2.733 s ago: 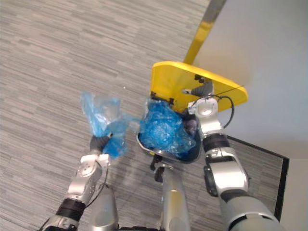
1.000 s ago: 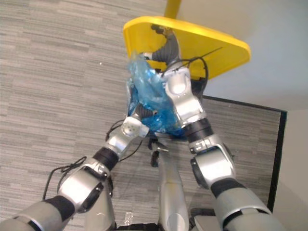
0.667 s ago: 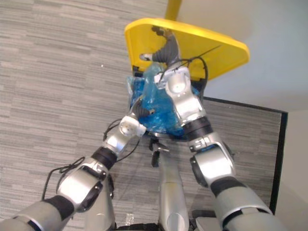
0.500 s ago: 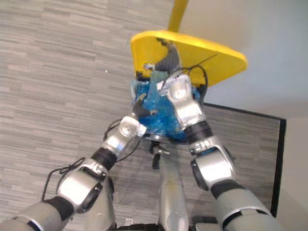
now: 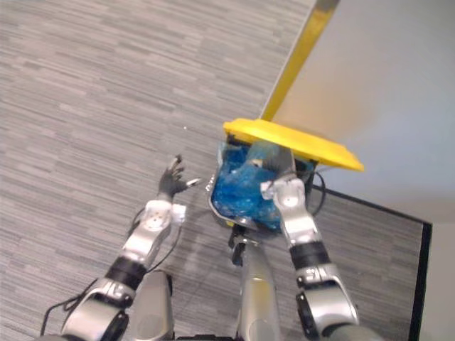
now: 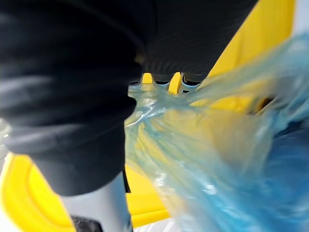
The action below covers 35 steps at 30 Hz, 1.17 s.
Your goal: Gather rubbish on tea table into small bin, then transfer packed bag to large trash can.
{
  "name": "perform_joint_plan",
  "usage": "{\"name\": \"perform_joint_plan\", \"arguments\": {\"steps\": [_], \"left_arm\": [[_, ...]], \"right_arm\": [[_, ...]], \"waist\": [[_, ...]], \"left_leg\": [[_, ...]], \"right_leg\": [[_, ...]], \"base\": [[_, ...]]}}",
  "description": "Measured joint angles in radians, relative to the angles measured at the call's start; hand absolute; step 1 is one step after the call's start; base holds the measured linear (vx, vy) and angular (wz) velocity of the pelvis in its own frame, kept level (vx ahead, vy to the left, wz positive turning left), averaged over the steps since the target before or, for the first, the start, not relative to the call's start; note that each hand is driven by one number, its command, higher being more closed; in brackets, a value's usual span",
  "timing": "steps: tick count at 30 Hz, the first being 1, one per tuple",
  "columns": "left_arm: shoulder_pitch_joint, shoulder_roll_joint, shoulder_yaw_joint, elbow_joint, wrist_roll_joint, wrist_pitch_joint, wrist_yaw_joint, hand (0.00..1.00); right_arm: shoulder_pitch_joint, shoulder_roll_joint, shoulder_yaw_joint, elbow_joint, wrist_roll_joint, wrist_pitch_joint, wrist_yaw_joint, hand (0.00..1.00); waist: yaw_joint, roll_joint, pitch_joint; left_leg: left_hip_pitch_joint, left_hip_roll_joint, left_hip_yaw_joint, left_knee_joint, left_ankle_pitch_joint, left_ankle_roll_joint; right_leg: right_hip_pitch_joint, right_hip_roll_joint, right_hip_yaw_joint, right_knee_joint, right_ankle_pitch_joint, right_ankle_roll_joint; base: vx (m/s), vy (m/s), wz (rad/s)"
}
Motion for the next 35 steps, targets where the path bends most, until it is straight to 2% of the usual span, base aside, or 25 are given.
{"name": "perform_joint_plan", "arguments": {"steps": [2,6,9,11,12,13,14,15,16,18,19,20,21,23,24,25,26,28,31,33,35], "left_arm": [[0.082,0.009,0.081,0.038,-0.014,-0.003,-0.015,0.00],[0.185,0.017,0.172,0.212,-0.014,0.016,-0.019,0.00],[0.250,-0.010,0.219,0.333,0.007,0.031,-0.033,0.00],[0.275,-0.030,0.231,0.379,0.020,0.046,-0.037,0.00],[0.285,-0.044,0.233,0.397,0.024,0.050,-0.038,0.00],[0.289,-0.053,0.239,0.395,0.032,0.054,-0.040,0.00],[0.286,-0.053,0.256,0.398,0.048,0.055,-0.040,0.00],[0.296,-0.062,0.276,0.404,0.064,0.054,-0.038,0.00],[0.293,-0.066,0.280,0.422,0.068,0.055,-0.039,0.00],[0.311,-0.068,0.283,0.431,0.078,0.062,-0.040,0.00],[0.316,-0.067,0.285,0.433,0.083,0.061,-0.042,0.00],[0.310,-0.065,0.296,0.442,0.082,0.062,-0.043,0.00],[0.302,-0.075,0.303,0.456,0.082,0.064,-0.044,0.00],[0.296,-0.109,0.311,0.483,0.082,0.065,-0.057,0.00],[0.293,-0.126,0.312,0.485,0.082,0.064,-0.057,0.00],[0.289,-0.144,0.322,0.485,0.082,0.061,-0.057,0.00],[0.280,-0.159,0.338,0.490,0.082,0.062,-0.057,0.00],[0.277,-0.167,0.346,0.500,0.082,0.061,-0.057,0.00],[0.275,-0.173,0.346,0.519,0.082,0.061,-0.057,0.00],[0.283,-0.170,0.347,0.533,0.082,0.060,-0.056,0.00],[0.289,-0.168,0.347,0.537,0.082,0.060,-0.056,0.00]], "right_arm": [[0.061,0.005,-0.012,0.000,-0.003,-0.002,0.008,0.00],[0.166,0.062,-0.046,0.001,-0.003,-0.012,0.030,0.00],[0.264,0.135,-0.062,0.007,-0.003,-0.022,0.043,0.00],[0.315,0.171,-0.061,0.022,-0.004,-0.027,0.053,0.00],[0.355,0.185,-0.060,0.041,-0.004,-0.033,0.060,0.00],[0.387,0.195,-0.061,0.049,-0.004,-0.032,0.065,0.00],[0.420,0.204,-0.061,0.066,-0.004,-0.033,0.070,0.00],[0.436,0.226,-0.064,0.109,-0.005,-0.036,0.075,0.00],[0.457,0.239,-0.076,0.140,-0.006,-0.040,0.079,0.00],[0.532,0.265,-0.106,0.241,-0.012,-0.043,0.082,0.00],[0.567,0.278,-0.135,0.298,-0.012,-0.045,0.085,0.00],[0.567,0.286,-0.183,0.342,-0.016,-0.052,0.082,0.00],[0.545,0.281,-0.214,0.370,-0.014,-0.055,0.082,0.00],[0.529,0.266,-0.254,0.440,-0.026,-0.054,0.066,0.00],[0.527,0.262,-0.266,0.455,-0.030,-0.052,0.063,0.00],[0.526,0.262,-0.281,0.483,-0.034,-0.051,0.059,0.00],[0.515,0.260,-0.296,0.512,-0.035,-0.048,0.057,0.00],[0.491,0.268,-0.306,0.555,-0.037,-0.042,0.055,0.00],[0.481,0.277,-0.364,0.574,-0.030,-0.035,0.052,0.00],[0.478,0.273,-0.394,0.619,-0.029,-0.032,0.044,0.00],[0.472,0.261,-0.401,0.648,-0.019,-0.031,0.042,0.00]], "waist": [[0.005,0.002,-0.007],[0.007,-0.001,-0.031],[0.008,-0.001,-0.049],[0.007,-0.008,-0.056],[0.002,-0.016,-0.062],[0.003,-0.030,-0.070],[0.002,-0.032,-0.073],[0.000,-0.017,-0.081],[-0.007,-0.018,-0.081],[-0.017,-0.026,-0.117],[-0.017,-0.037,-0.139],[-0.017,-0.057,-0.157],[-0.017,-0.035,-0.157],[-0.017,-0.002,-0.200],[-0.017,0.007,-0.209],[-0.017,-0.002,-0.222],[-0.016,-0.007,-0.231],[-0.012,-0.012,-0.241],[-0.022,-0.004,-0.244],[-0.025,-0.001,-0.271],[-0.030,-0.002,-0.285]], "left_leg": [[0.041,-0.005,-0.003,-0.025,0.006,0.010],[0.116,-0.007,0.002,-0.059,0.009,0.015],[0.176,-0.012,0.026,-0.057,0.009,0.019],[0.210,-0.013,0.063,-0.054,0.005,0.025],[0.215,-0.021,0.077,-0.046,0.005,0.026],[0.215,-0.030,0.093,-0.046,0.009,0.031],[0.220,-0.026,0.106,-0.068,0.030,0.037],[0.223,0.003,0.145,-0.107,0.075,0.029],[0.241,0.010,0.153,-0.126,0.085,0.029],[0.270,0.020,0.163,-0.170,0.099,0.028],[0.269,0.019,0.167,-0.178,0.102,0.022],[0.266,0.017,0.183,-0.173,0.102,0.022],[0.266,0.031,0.193,-0.176,0.106,0.021],[0.273,0.050,0.222,-0.264,0.175,0.091],[0.279,0.056,0.237,-0.298,0.205,0.088],[0.289,0.049,0.279,-0.335,0.234,0.055],[0.299,0.043,0.313,-0.359,0.247,0.037],[0.304,0.026,0.349,-0.387,0.260,0.019],[0.318,0.012,0.360,-0.408,0.277,0.017],[0.336,-0.008,0.339,-0.461,0.304,0.028],[0.339,-0.024,0.327,-0.494,0.320,0.039]], "right_leg": [[0.034,-0.005,-0.003,-0.002,-0.014,0.021],[0.091,-0.005,-0.003,-0.006,-0.026,0.030],[0.143,0.003,0.017,-0.027,-0.014,0.039],[0.174,0.011,0.037,-0.064,0.016,0.063],[0.192,0.011,0.043,-0.102,0.042,0.081],[0.202,0.009,0.043,-0.148,0.043,0.098],[0.211,0.008,0.021,-0.171,-0.031,0.205],[0.138,-0.010,0.030,0.067,-0.032,0.073],[0.117,-0.022,0.051,0.264,-0.043,0.019],[0.149,-0.024,0.106,0.559,-0.069,0.014],[0.215,-0.024,0.148,0.636,-0.045,0.010],[0.254,-0.012,0.157,0.588,-0.065,0.041],[0.254,0.007,0.147,0.565,-0.057,0.051],[0.290,0.060,0.119,0.403,-0.064,0.041],[0.318,0.075,0.119,0.341,-0.085,0.033],[0.343,0.078,0.126,0.257,-0.129,0.010],[0.359,0.084,0.131,0.190,-0.149,0.003],[0.400,0.092,0.139,0.060,-0.186,-0.020],[0.417,0.088,0.145,0.007,-0.173,-0.024],[0.450,0.083,0.139,-0.050,-0.150,0.003],[0.466,0.077,0.133,-0.090,-0.129,0.008]], "base": [[0.01,-0.020,0.08],[0.00,-0.015,-0.02],[-0.02,0.018,-0.22],[-0.08,0.068,-0.44],[-0.17,0.102,-0.41],[-0.19,0.107,-0.40],[-0.26,0.077,-0.58],[-0.19,0.028,-0.61],[-0.20,-0.008,-0.53],[-0.09,-0.056,-0.21],[-0.01,-0.107,-0.37],[0.00,-0.104,-0.52],[-0.01,-0.072,-0.70],[0.00,-0.068,-0.54],[0.02,-0.083,-0.34],[0.00,-0.086,-0.41],[-0.05,-0.072,-0.60],[-0.11,-0.056,-0.70],[-0.18,-0.008,-0.15],[-0.13,0.033,0.22],[-0.08,0.053,0.19]]}}
